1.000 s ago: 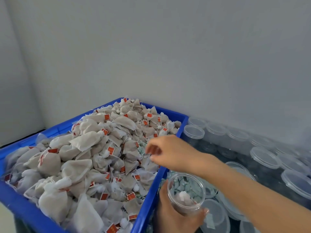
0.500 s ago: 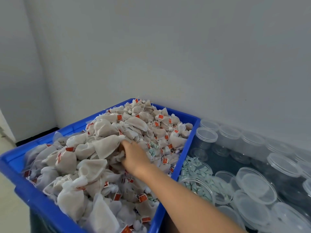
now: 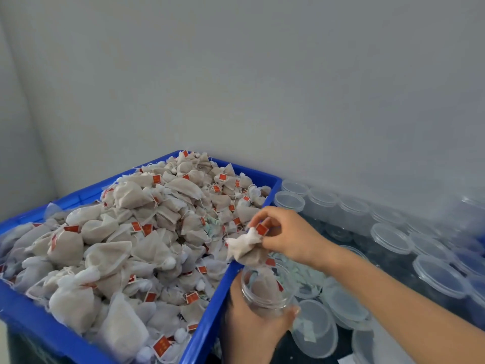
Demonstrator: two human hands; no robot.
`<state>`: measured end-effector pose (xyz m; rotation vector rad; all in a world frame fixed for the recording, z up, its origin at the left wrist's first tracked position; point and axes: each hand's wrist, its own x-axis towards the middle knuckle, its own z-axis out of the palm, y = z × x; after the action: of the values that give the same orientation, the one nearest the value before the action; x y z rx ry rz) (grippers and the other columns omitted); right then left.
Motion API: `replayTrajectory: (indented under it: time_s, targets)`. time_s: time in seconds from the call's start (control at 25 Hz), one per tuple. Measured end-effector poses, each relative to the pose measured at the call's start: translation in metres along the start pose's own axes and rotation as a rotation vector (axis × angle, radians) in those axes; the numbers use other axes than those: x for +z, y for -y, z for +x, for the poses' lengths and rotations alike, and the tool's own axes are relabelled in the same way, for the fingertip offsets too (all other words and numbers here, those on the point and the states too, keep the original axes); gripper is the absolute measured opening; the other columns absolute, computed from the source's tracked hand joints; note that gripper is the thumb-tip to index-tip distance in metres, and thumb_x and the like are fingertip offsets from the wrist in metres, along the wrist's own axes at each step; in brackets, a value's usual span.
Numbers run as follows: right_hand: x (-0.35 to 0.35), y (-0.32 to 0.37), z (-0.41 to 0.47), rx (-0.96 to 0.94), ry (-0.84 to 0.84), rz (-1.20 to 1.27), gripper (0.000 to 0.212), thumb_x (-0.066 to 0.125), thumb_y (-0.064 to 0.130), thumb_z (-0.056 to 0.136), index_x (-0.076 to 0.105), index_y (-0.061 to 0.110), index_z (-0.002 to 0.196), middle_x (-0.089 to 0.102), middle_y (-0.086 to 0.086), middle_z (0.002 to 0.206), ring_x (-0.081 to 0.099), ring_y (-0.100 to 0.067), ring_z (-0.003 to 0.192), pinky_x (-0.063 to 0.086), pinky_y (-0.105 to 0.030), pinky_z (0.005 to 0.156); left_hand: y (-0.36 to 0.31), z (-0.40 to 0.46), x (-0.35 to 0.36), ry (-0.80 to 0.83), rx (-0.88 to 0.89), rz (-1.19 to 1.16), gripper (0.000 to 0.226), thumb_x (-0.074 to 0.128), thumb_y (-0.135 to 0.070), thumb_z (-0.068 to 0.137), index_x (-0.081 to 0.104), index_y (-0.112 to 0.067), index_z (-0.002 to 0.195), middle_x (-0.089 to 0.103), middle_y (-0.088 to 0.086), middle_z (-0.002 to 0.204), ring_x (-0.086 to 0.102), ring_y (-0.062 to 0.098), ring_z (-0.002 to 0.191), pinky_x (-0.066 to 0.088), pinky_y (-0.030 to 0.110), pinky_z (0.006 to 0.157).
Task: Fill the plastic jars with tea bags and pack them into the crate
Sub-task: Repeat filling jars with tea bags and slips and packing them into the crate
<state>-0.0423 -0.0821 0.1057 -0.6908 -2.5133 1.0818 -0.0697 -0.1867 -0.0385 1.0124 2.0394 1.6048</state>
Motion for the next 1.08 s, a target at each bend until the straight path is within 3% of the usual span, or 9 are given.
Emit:
replayTrajectory:
  time_s: [0.04,0.08,0.2,0.36,0.52,0.68,0.8,0.92,1.08]
  targets:
    - [-0.007,-0.004,-0.011,0.013,-0.011,0.023,0.032,0.068,0.003,0.079,0.061,0.033,0.089,0.062,0.006,0.086,0.061,-0.006,0.072,0.054,-0.022,0.064,-0.012,-0.003,0.003,-0.067,-0.091,-0.086,0.107,0.088,-0.044,0.041,0.037,-0.032,0.134,0.045,-0.011,0.131,0.043,0.013,0.126,0.037,0.031,0.106]
    - [-0.012,-0.007,-0.021,0.027,-0.024,0.029,0.033,0.068,0.002,0.079,0.062,0.033,0.091,0.062,0.004,0.086,0.062,-0.009,0.072,0.056,-0.026,0.066,-0.011,-0.001,-0.006,-0.101,-0.051,-0.144,0.108,0.089,-0.043,0.036,0.039,-0.034,0.131,0.048,-0.012,0.13,0.046,0.012,0.124,0.04,0.035,0.104]
    - [-0.02,-0.014,-0.04,0.036,-0.028,-0.022,0.038,0.062,-0.005,0.079,0.067,0.03,0.093,0.064,0.012,0.078,0.06,-0.012,0.069,0.055,-0.032,0.069,-0.022,-0.014,0.0,-0.123,-0.051,-0.123,0.106,0.079,-0.059,0.026,0.037,-0.041,0.122,0.051,-0.014,0.127,0.049,0.009,0.12,0.045,0.037,0.101]
    - [-0.029,-0.011,-0.05,0.027,-0.056,0.008,0.033,0.059,-0.007,0.08,0.069,0.025,0.083,0.063,0.017,0.066,0.054,-0.002,0.061,0.046,-0.017,0.057,-0.009,-0.01,-0.006,-0.121,-0.048,-0.154,0.104,0.074,-0.065,0.026,0.035,-0.046,0.12,0.05,-0.02,0.123,0.05,0.006,0.116,0.047,0.034,0.097]
    - [-0.045,-0.003,-0.051,0.043,-0.06,0.19,0.033,0.061,-0.007,0.082,0.072,0.025,0.08,0.064,0.01,0.069,0.058,-0.009,0.069,0.052,-0.025,0.067,-0.015,-0.009,-0.006,-0.111,-0.088,-0.142,0.102,0.081,-0.057,0.029,0.035,-0.047,0.12,0.046,-0.027,0.111,0.051,0.005,0.109,0.048,0.029,0.094]
    - [-0.044,0.001,-0.052,0.059,0.047,0.22,0.034,0.06,-0.006,0.083,0.072,0.025,0.083,0.064,0.008,0.069,0.058,-0.003,0.067,0.05,-0.018,0.061,-0.019,-0.009,-0.01,-0.119,-0.032,-0.145,0.105,0.083,-0.054,0.033,0.038,-0.039,0.126,0.046,-0.024,0.116,0.05,0.006,0.114,0.045,0.033,0.099]
    - [-0.032,0.001,-0.053,0.075,0.088,0.111,0.03,0.063,-0.003,0.081,0.071,0.026,0.087,0.065,0.013,0.071,0.058,0.001,0.067,0.048,-0.016,0.063,-0.026,-0.01,-0.011,-0.095,0.063,-0.12,0.102,0.082,-0.054,0.035,0.039,-0.041,0.126,0.048,-0.024,0.118,0.05,0.005,0.115,0.044,0.034,0.1]
    - [-0.015,0.0,-0.057,0.076,0.118,-0.144,0.027,0.067,0.008,0.079,0.068,0.029,0.096,0.067,0.013,0.087,0.06,0.002,0.077,0.051,-0.018,0.07,-0.019,-0.015,-0.009,-0.061,0.09,-0.088,0.102,0.087,-0.048,0.041,0.038,-0.04,0.13,0.048,-0.023,0.124,0.049,0.004,0.118,0.042,0.031,0.102]
    - [0.004,-0.004,-0.073,0.062,0.253,-0.445,0.031,0.06,0.015,0.082,0.06,0.032,0.107,0.068,0.008,0.087,0.059,-0.001,0.071,0.052,-0.025,0.071,-0.009,-0.024,0.0,-0.002,0.054,-0.003,0.106,0.086,-0.053,0.047,0.032,-0.035,0.136,0.044,-0.026,0.125,0.045,-0.007,0.114,0.039,0.013,0.095]
